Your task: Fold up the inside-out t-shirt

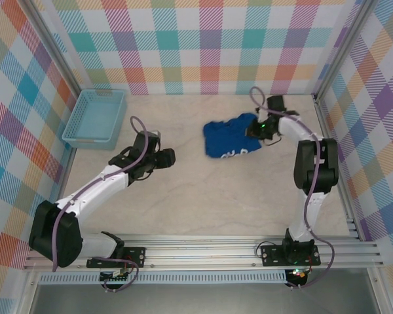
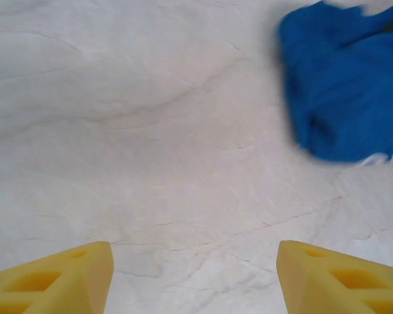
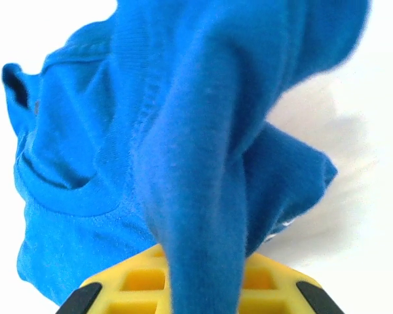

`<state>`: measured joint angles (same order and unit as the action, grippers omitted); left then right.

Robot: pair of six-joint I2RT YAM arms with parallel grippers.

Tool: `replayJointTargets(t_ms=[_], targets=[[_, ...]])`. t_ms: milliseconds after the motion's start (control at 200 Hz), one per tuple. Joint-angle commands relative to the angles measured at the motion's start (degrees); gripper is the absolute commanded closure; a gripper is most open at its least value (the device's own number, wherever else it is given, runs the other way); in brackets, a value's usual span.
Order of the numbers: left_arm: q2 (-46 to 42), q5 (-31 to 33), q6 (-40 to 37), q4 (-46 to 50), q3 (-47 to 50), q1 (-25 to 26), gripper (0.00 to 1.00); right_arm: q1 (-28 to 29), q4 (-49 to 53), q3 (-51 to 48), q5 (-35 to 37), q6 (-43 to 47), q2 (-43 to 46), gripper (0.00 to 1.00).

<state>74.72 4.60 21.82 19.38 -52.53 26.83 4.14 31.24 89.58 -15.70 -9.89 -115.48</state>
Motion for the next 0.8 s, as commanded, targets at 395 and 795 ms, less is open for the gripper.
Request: replayJointTargets(t_ms=[395, 795], targets=[[0.4, 2.8, -0.4, 5.6, -1.1, -0.5, 0.32, -8.7, 25.8, 53.3, 29.2, 23.5, -29.4, 0.63], [-3.4, 14.4, 0.0, -1.1, 3.5, -4.1, 0.10, -5.8, 1.3, 8.5, 21.1, 5.9, 7.3, 0.26]])
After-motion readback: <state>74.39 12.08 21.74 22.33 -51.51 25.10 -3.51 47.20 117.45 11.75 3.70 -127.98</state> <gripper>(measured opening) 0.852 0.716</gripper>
